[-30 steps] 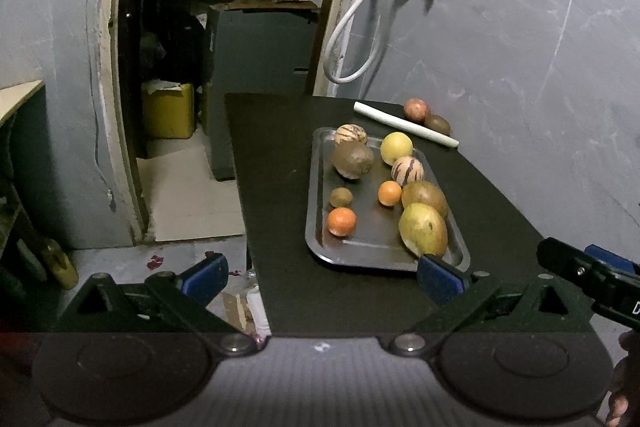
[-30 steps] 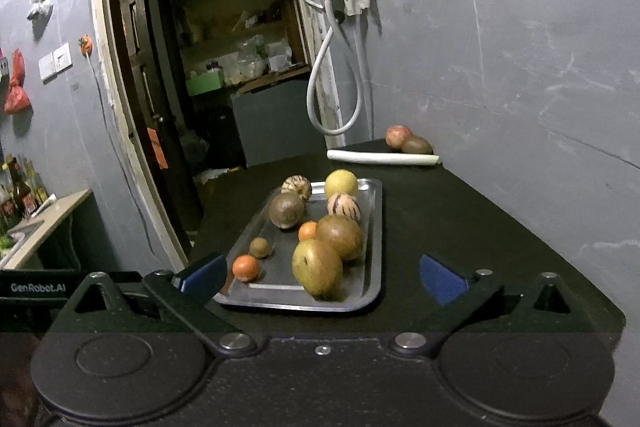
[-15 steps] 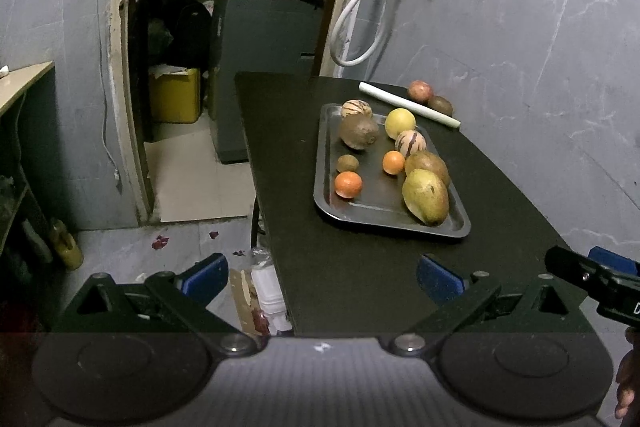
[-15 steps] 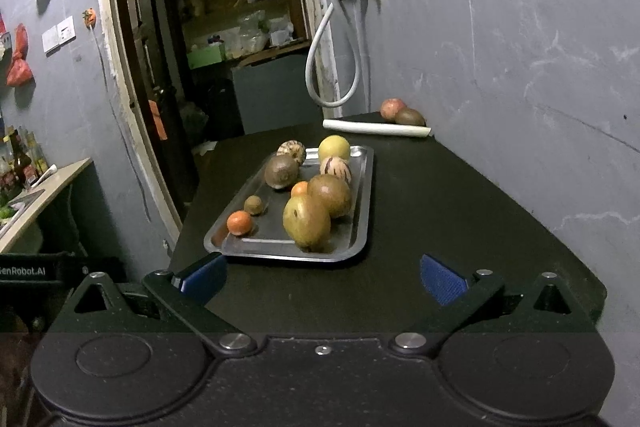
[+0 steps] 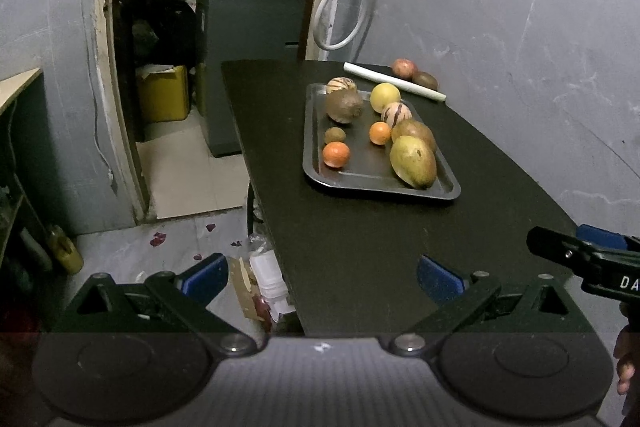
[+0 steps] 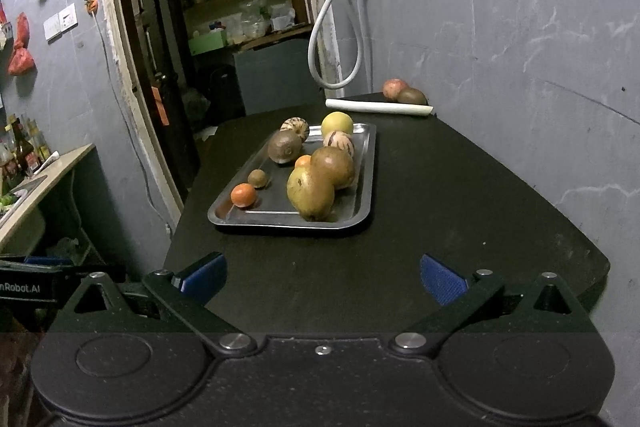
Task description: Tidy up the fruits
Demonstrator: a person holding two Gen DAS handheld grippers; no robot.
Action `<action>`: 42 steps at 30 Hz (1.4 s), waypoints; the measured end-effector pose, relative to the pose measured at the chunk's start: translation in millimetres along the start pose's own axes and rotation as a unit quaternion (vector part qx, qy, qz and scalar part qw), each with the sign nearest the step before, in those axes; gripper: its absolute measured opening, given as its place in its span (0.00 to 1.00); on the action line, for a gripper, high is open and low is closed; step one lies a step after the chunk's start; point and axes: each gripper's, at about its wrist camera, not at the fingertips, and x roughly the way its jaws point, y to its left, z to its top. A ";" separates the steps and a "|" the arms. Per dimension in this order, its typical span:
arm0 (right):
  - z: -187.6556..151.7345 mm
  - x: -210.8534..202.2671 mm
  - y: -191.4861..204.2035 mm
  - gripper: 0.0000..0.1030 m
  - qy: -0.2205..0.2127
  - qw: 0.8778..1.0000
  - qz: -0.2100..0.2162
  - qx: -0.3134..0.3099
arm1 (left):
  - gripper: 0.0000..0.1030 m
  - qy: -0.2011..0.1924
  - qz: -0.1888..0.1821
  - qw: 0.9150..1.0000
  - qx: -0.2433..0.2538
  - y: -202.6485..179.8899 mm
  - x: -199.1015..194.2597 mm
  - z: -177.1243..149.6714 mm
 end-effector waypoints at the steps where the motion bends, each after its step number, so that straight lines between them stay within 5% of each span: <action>1: -0.1 0.0 0.0 0.99 0.000 1.000 0.000 0.000 | 0.99 0.001 0.000 1.000 0.000 -0.1 0.0 -0.2; 42: 3.9 6.7 -2.8 0.99 -0.003 1.000 -0.011 0.009 | 0.99 0.010 -0.009 1.000 0.000 4.4 10.6 5.2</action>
